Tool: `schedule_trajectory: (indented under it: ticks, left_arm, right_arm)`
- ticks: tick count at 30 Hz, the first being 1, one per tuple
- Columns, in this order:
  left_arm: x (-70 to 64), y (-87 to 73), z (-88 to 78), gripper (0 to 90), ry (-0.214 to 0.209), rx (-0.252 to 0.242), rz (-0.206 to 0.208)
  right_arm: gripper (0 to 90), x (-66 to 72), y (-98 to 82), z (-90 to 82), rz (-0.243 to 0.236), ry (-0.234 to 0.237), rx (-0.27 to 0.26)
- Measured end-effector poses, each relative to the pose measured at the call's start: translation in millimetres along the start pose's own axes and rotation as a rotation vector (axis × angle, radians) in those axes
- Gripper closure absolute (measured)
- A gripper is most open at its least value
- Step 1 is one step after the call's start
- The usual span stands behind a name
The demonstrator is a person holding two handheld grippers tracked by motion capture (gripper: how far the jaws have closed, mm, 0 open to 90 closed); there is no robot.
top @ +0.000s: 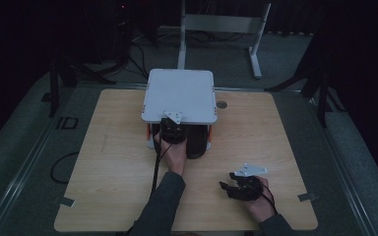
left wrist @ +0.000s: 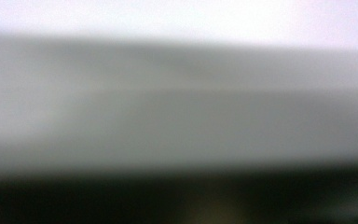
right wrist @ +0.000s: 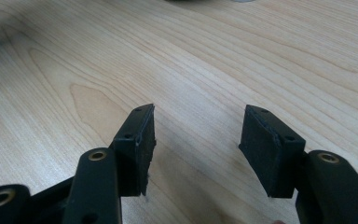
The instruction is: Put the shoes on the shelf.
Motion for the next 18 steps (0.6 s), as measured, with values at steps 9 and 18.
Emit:
schedule_trajectory:
  ticks: [9, 18]
  left_arm:
    - [5.7, -11.5, -22.1, 42.8, -0.063, 0.072, 0.036]
    - [13.7, -19.4, -60.7, 42.2, -0.154, 0.068, 0.095]
  right_arm:
    - [44.0, -0.4, -0.1, 0.1, -0.001, -0.001, -0.001]
    - [44.0, -0.7, 0.5, -0.6, 0.002, -0.003, -0.007]
Point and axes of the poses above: each handheld gripper's, and its own axes: z roughly forward along the jaws, y roughly out of its top, x roughly to its left, the point moved 7 cm from there along z, roughly forward along the jaws, and after that the axes turned 7 degrees about -y, right-handed, at the moved point
